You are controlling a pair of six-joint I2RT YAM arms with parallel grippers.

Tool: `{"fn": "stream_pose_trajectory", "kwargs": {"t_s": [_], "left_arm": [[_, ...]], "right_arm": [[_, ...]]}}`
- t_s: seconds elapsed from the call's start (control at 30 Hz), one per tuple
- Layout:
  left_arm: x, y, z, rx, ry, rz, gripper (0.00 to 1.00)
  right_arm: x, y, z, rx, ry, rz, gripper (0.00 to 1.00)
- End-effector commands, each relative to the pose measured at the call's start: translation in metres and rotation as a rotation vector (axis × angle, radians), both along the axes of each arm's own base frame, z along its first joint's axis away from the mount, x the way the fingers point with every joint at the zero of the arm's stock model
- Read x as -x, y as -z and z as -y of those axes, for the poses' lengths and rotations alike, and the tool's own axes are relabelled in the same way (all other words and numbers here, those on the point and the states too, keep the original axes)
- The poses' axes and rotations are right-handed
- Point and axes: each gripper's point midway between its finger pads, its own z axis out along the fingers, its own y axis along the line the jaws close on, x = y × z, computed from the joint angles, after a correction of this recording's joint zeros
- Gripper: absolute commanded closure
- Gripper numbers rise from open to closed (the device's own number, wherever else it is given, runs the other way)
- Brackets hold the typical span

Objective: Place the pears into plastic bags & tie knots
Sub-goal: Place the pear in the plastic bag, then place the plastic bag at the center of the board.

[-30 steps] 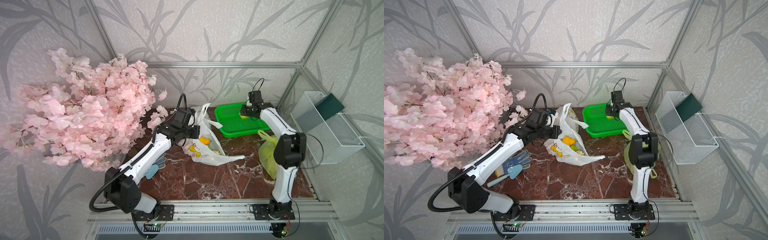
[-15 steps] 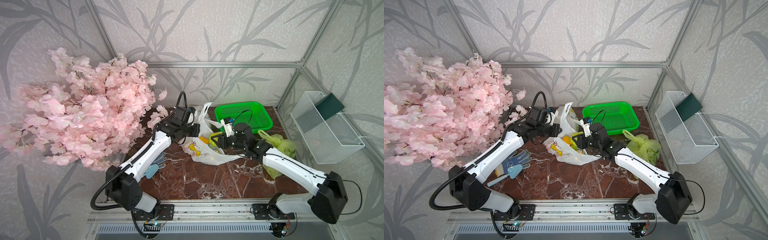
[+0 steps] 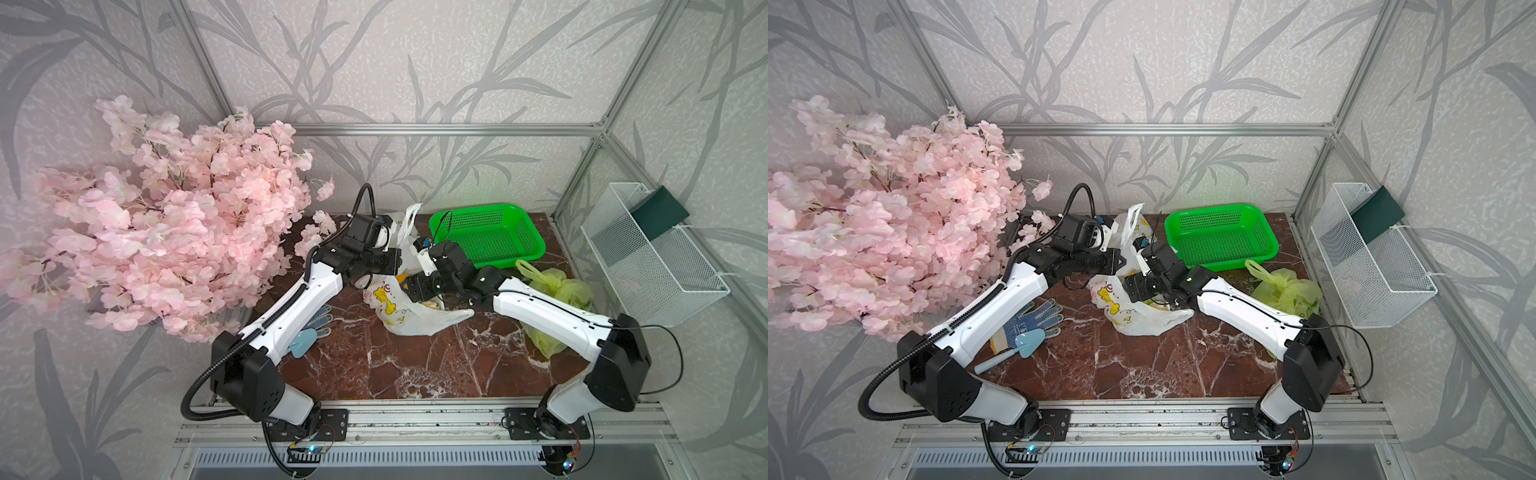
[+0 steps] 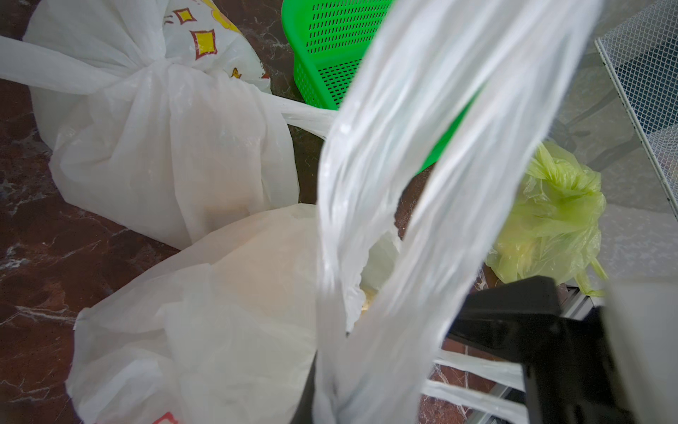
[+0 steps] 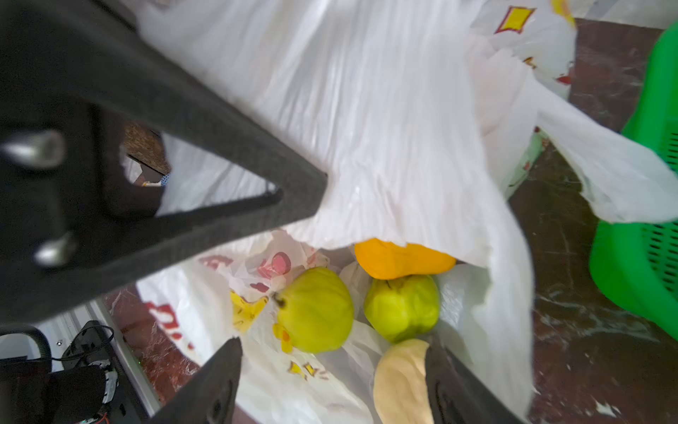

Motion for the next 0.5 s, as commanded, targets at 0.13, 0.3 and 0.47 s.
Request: {"fn": "stream_pose_trajectory", "kwargs": {"t_s": [0.13,0.3,0.47], "left_arm": [[-0.003,-0.009,-0.014,-0.001,-0.042,0.026,1.0],[-0.004,-0.007,-0.012,0.006,-0.036,0.019,1.0],[-0.005,-0.005,-0.011,0.003,-0.033,0.017,1.0]], "right_arm": [[0.031,-0.029,0.131,0.077,0.437,-0.013,0.2],[0.065,-0.011,0.174,0.037,0.597,-0.093,0.19],[0.095,0.006,0.16,-0.003,0.562,-0.237,0.19]]}}
